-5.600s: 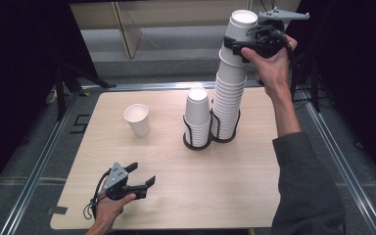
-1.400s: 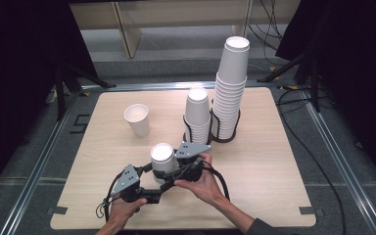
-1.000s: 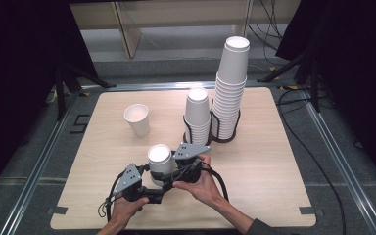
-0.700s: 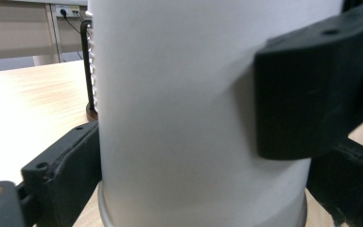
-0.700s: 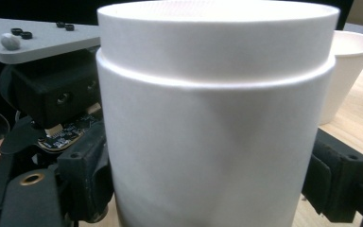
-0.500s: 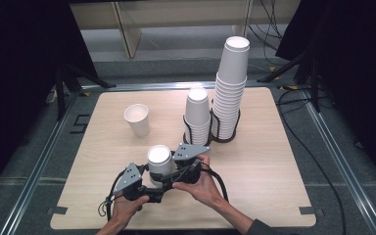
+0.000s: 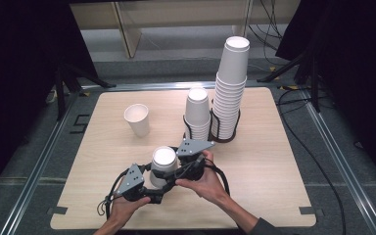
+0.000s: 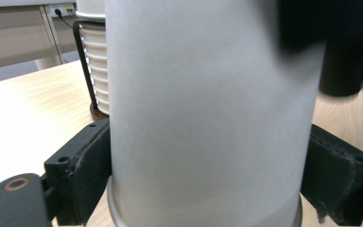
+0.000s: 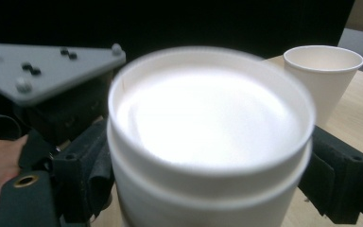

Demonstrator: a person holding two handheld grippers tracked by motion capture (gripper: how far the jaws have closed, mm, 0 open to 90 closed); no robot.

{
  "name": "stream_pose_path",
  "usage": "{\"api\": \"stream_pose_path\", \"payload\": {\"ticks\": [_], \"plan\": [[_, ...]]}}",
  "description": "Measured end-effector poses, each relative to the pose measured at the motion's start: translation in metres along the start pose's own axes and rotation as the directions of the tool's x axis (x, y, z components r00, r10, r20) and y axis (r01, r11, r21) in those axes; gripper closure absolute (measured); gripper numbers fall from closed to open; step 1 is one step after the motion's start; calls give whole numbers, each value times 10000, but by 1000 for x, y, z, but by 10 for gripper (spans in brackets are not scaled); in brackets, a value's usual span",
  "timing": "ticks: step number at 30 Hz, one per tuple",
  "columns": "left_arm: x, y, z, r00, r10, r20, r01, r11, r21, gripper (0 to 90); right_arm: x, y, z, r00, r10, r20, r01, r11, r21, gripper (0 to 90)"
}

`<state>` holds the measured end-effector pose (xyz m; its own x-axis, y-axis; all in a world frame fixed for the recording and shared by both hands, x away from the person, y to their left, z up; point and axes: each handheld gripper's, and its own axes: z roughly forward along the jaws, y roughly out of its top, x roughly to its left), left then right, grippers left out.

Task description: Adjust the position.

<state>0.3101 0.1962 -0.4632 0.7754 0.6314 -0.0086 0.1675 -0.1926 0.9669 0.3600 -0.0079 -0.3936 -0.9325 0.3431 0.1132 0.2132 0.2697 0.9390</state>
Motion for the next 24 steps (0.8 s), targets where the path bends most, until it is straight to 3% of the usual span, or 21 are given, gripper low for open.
{"api": "stream_pose_path", "payload": {"ticks": [1, 3, 5, 8, 24], "plan": [[0, 0, -1, 9999, 122, -42, -121, 9997, 231, 123, 0, 2, -2, 9996, 176, -241, -177, 9998, -45, 160], [0, -1, 1, 9998, 208, -37, -208, 9996, 205, 124, -2, 8, -9, 9998, -19, -179, 20, 10000, 89, 162], [1, -1, -2, 9992, 370, -157, -361, 9980, 524, 126, -3, 11, -15, 9998, -46, -173, 50, 9997, 222, 165], [1, 0, -1, 9988, 460, -155, -451, 9975, 549, 127, -4, 13, -20, 9995, 231, -215, -222, 9988, 428, 165], [-2, 2, -1, 9929, 1172, -197, -1152, 9897, 849, 129, -6, 9, -11, 9979, 364, -530, -315, 9954, 904, 176]]}}
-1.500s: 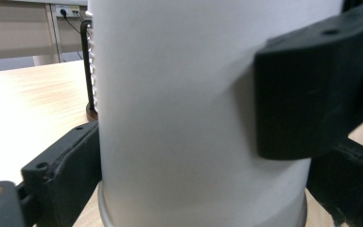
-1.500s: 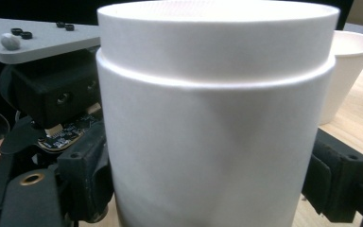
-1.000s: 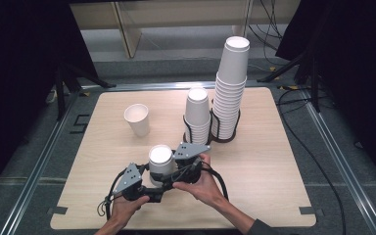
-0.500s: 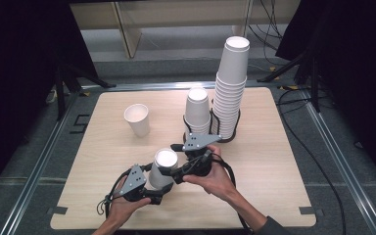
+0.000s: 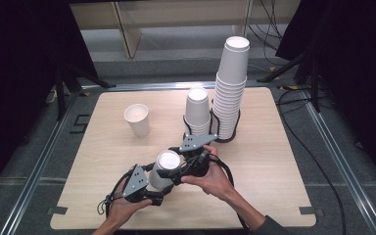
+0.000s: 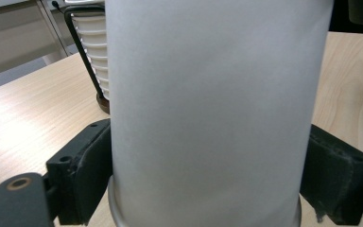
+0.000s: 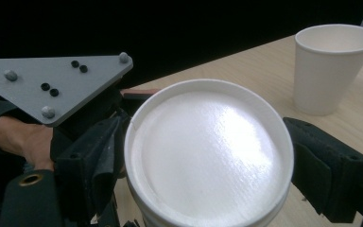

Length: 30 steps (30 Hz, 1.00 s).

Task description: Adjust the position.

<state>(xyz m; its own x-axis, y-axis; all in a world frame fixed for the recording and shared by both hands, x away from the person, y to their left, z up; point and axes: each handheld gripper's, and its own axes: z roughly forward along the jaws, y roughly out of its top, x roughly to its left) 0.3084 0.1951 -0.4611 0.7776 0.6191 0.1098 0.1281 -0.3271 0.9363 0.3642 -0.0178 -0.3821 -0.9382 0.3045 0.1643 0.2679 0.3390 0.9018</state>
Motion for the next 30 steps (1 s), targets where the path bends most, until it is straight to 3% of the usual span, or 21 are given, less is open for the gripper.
{"api": "stream_pose_path", "payload": {"ticks": [6, 7, 8, 10, 14, 16, 18, 21, 22, 23, 27, 29, 30], "plan": [[1, 0, 1, 9999, -121, 117, 122, 9998, -130, 107, -2, 0, -1, 9998, 123, -141, -124, 9999, -74, 243], [1, 0, 1, 9997, -186, 157, 189, 9996, -201, 99, -2, -1, 0, 9988, 319, -366, -325, 9994, -148, 245], [1, -1, 1, 9996, -206, 186, 211, 9994, -291, 90, -3, 0, -2, 9998, 177, -103, -178, 9998, -89, 247], [1, -2, 2, 9993, -314, 226, 328, 9973, -659, 75, -2, 0, -2, 9983, 497, -314, -505, 9984, -239, 251], [4, -3, -1, 9992, -402, -30, 398, 9953, -887, 49, -2, 2, -6, 9994, 347, -8, -347, 9984, -439, 254], [5, -4, 0, 9982, -605, -2, 600, 9908, -1215, 34, -1, 3, -7, 9991, 417, -43, -419, 9972, -621, 254], [6, -3, -2, 9976, -685, -84, 670, 9905, -1200, 28, -1, 5, -8, 9988, 492, -29, -493, 9947, -899, 255], [5, -2, -3, 9979, -647, -10, 638, 9871, -1467, 27, 1, 6, -11, 9969, 780, -128, -789, 9918, -1009, 255], [5, -3, -1, 9979, -650, 78, 654, 9827, -1734, 27, 1, 7, -11, 9966, 793, -203, -811, 9902, -1138, 255], [4, -2, -4, 9982, -608, -3, 600, 9855, -1589, 26, 0, 7, -11, 9971, 721, -253, -747, 9893, -1254, 256], [3, -1, -4, 9988, -488, -38, 475, 9843, -1697, 26, 1, 7, -11, 9934, 1033, -502, -1095, 9836, -1431, 256], [2, -1, -4, 9985, -536, -92, 512, 9833, -1746, 28, 1, 7, -11, 9887, 1275, -784, -1376, 9805, -1403, 256], [2, -1, -2, 9984, -573, 11, 564, 9788, -1971, 38, 1, 7, -11, 9894, 1268, -710, -1356, 9811, -1382, 256]]}}
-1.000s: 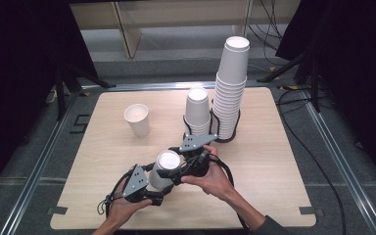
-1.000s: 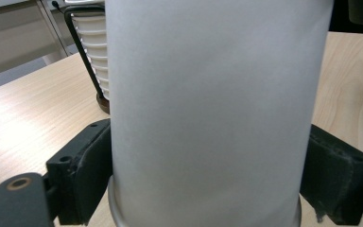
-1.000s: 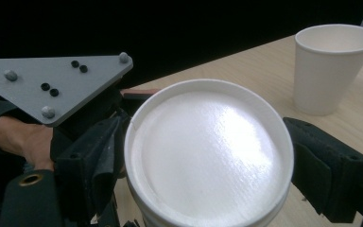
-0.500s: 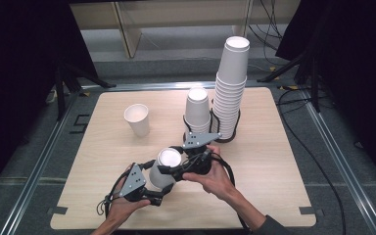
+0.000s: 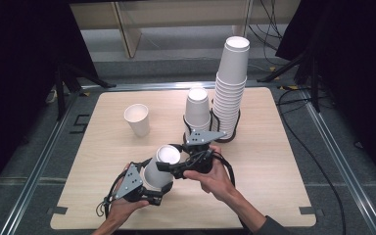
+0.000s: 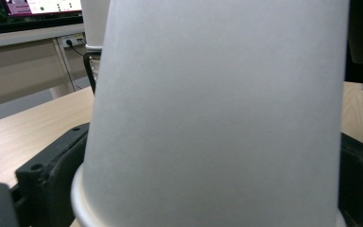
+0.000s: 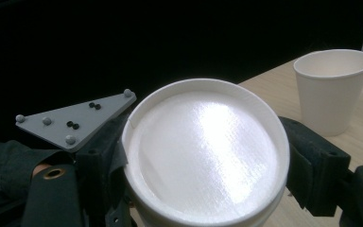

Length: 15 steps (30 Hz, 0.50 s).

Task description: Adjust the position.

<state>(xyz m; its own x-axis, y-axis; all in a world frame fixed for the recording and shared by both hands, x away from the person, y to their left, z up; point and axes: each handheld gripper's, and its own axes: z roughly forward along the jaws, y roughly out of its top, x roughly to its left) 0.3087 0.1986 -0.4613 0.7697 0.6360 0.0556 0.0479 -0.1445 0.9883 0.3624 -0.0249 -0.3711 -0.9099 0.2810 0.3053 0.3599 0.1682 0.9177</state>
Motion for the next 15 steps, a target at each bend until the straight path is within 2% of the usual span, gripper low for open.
{"api": "stream_pose_path", "payload": {"ticks": [1, 4, 6, 7, 8, 9, 10, 11, 13, 14, 15], "plan": [[1, 1, -2, 10000, 2, -89, 0, 9998, 207, 44, 0, 0, 0, 10000, 27, -49, -27, 10000, 15, 255], [3, 2, -4, 9999, 115, -8, -115, 9994, 338, 67, -4, -1, -1, 10000, -89, -10, 89, 10000, 0, 254], [4, 2, -2, 9999, 87, 136, -89, 9998, 171, 76, -6, -1, -1, 10000, 73, -52, -72, 9999, 81, 252], [4, 2, -2, 9997, 208, 133, -211, 9995, 254, 79, -7, -2, -2, 9990, 387, -243, -385, 9992, 103, 250], [3, 3, -4, 9994, 334, 86, -337, 9985, 442, 83, -10, -3, -3, 9996, 197, -209, -194, 9997, 133, 248], [3, 3, -2, 9992, 336, 224, -342, 9991, 267, 87, -11, -3, -5, 9990, 370, -264, -364, 9991, 218, 247], [3, 3, -2, 9988, 417, 252, -425, 9986, 328, 89, -11, -4, -6, 9969, 681, -391, -672, 9974, 243, 245], [2, 4, -3, 9983, 554, 194, -565, 9965, 622, 90, -13, -5, -8, 9979, 517, -380, -507, 9984, 266, 245], [2, 4, -2, 9976, 634, 270, -651, 9956, 670, 96, -15, -6, -10, 9964, 716, -446, -698, 9968, 396, 243], [1, 3, -1, 9973, 665, 325, -684, 9957, 620, 97, -16, -7, -10, 9969, 637, -462, -615, 9970, 467, 241], [2, 4, -2, 9967, 754, 297, -778, 9929, 902, 100, -17, -8, -10, 9957, 720, -587, -690, 9963, 520, 240]]}}
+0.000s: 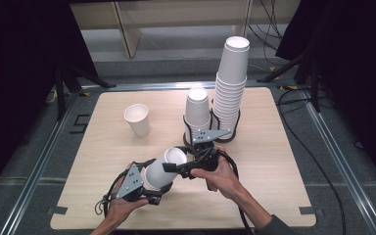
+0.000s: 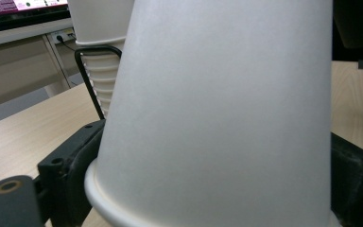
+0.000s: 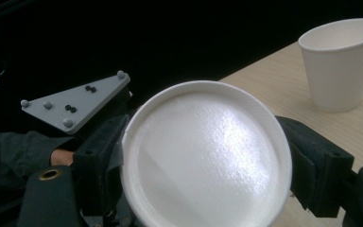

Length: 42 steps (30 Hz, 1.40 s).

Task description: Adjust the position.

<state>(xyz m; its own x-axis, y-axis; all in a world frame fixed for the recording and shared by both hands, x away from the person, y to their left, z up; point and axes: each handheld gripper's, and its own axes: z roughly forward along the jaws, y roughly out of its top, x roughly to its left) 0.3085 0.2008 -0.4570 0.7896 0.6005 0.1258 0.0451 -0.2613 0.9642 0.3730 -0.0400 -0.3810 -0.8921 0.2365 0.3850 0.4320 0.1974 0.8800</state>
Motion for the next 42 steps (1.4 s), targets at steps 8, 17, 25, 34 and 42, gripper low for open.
{"api": "stream_pose_path", "payload": {"ticks": [8, 17, 25, 34, 42], "plan": [[3, -2, 3, 9999, 127, 27, -129, 9963, 855, 111, -7, 1, -6, 9989, -213, 422, 199, 9993, 324, 191], [2, 0, 4, 9968, 623, 508, -717, 9745, 2126, 115, 6, 9, -15, 9521, -2824, 1178, 2488, 9386, 2390, 194], [-3, 3, 3, 9854, 1401, 965, -1611, 9507, 2649, 117, 16, 9, -11, 9166, -3899, 886, 3328, 8668, 3714, 193], [-7, 3, 4, 9781, 1690, 1218, -1966, 9420, 2718, 118, 16, -1, -1, 9397, -3396, 401, 2869, 8468, 4479, 195], [-6, 3, 3, 9715, 1910, 1401, -2223, 9395, 2607, 116, 8, -5, 3, 9476, -3169, -406, 3019, 8466, 4382, 244]]}}
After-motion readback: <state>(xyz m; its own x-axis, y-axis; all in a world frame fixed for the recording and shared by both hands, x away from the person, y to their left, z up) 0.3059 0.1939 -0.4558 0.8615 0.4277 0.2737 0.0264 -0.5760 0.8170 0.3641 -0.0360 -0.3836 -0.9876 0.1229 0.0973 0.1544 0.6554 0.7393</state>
